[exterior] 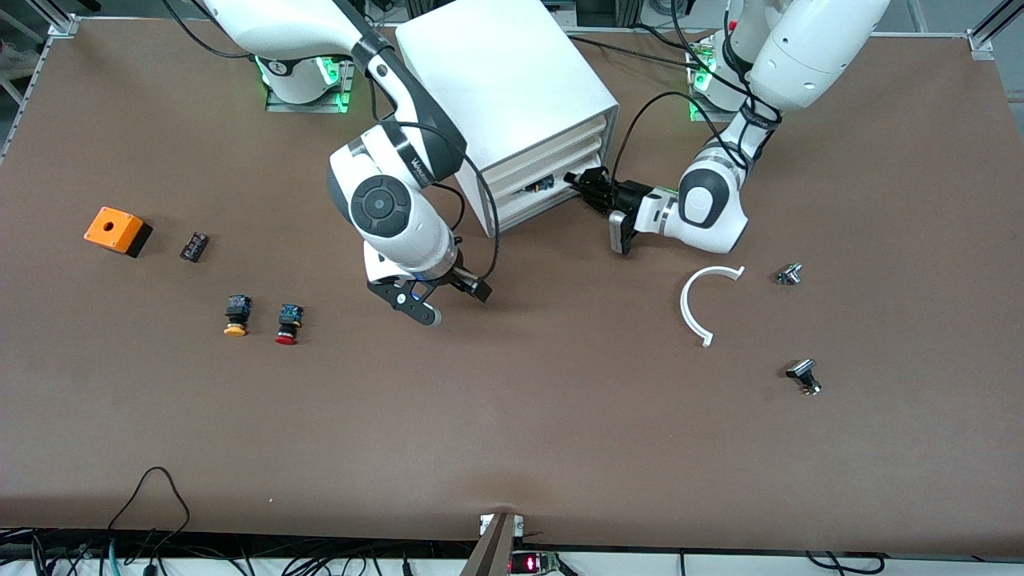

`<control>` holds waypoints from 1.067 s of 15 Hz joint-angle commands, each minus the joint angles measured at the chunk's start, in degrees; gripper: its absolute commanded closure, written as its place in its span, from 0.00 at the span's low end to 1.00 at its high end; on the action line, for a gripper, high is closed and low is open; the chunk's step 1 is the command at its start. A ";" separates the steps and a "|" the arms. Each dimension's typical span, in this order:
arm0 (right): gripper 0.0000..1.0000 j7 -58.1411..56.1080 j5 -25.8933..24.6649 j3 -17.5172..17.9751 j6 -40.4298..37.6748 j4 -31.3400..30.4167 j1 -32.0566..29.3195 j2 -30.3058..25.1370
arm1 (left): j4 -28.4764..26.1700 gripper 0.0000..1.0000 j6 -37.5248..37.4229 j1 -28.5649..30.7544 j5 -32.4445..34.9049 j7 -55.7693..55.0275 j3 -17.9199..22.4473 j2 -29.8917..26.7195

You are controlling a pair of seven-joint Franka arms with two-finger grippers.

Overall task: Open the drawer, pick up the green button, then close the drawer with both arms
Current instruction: 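Pull the drawer open with the left gripper while the right gripper approaches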

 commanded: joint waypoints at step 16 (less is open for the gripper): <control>0.00 33.14 0.21 -0.48 3.02 16.97 12.86 11.27 | 14.70 1.00 -1.32 4.91 11.72 -9.12 4.37 5.84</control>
